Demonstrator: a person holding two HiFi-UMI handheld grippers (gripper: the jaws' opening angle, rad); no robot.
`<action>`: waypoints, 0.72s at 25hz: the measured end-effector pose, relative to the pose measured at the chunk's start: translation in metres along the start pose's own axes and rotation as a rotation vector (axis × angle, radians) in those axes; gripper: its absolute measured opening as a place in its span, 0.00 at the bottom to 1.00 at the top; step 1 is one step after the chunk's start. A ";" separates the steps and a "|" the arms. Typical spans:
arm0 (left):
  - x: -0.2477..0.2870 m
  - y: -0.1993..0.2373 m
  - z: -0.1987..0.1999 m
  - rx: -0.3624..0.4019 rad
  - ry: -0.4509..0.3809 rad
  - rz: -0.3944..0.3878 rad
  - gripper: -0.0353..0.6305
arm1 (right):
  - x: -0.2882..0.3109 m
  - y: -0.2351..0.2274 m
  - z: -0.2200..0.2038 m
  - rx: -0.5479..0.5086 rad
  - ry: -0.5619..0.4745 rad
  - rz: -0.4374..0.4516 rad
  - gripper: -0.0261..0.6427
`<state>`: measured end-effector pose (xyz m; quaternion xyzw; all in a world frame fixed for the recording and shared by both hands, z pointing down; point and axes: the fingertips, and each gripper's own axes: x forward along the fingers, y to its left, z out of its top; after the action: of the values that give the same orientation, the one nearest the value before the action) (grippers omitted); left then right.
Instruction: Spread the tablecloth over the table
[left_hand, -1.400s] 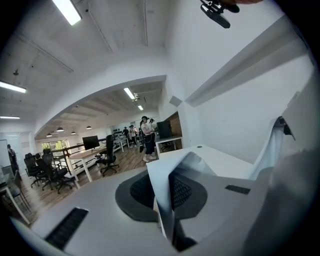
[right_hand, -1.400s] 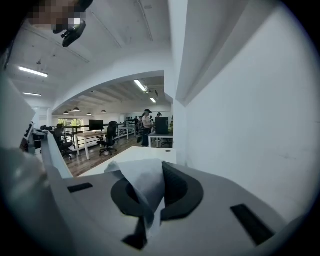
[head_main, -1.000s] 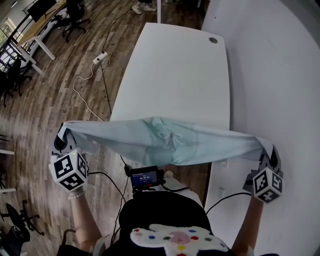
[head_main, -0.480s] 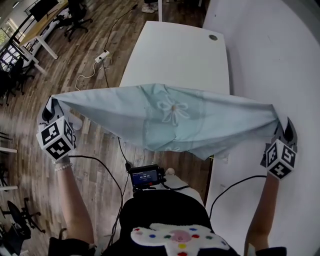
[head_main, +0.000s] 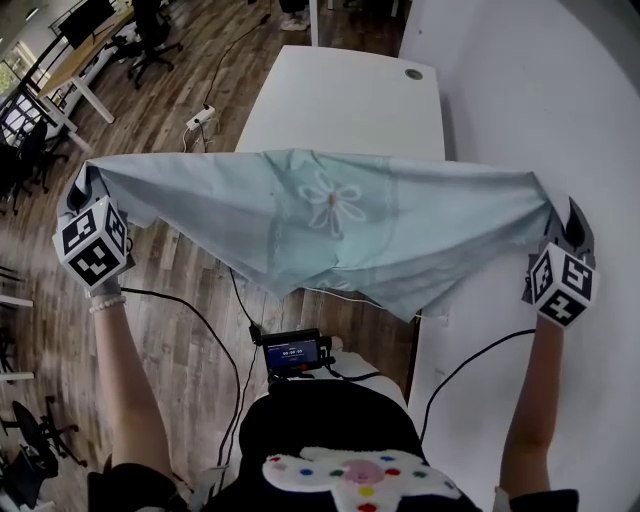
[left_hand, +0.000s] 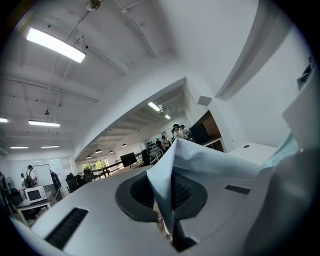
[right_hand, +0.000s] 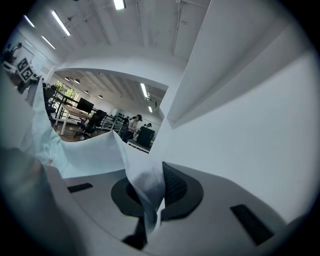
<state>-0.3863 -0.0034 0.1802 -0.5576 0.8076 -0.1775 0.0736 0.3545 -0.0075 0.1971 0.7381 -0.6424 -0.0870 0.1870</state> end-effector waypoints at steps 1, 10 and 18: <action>0.003 0.000 0.005 0.001 -0.006 0.004 0.07 | 0.005 -0.002 0.004 -0.009 -0.009 0.001 0.08; 0.002 0.015 0.010 0.058 -0.078 0.046 0.07 | 0.011 -0.007 -0.004 0.000 -0.058 -0.027 0.08; 0.066 0.007 0.020 0.053 -0.073 0.044 0.07 | 0.057 -0.015 -0.003 -0.044 -0.013 -0.077 0.08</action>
<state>-0.4103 -0.0660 0.1640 -0.5438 0.8114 -0.1768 0.1214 0.3784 -0.0618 0.2005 0.7574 -0.6126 -0.1130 0.1958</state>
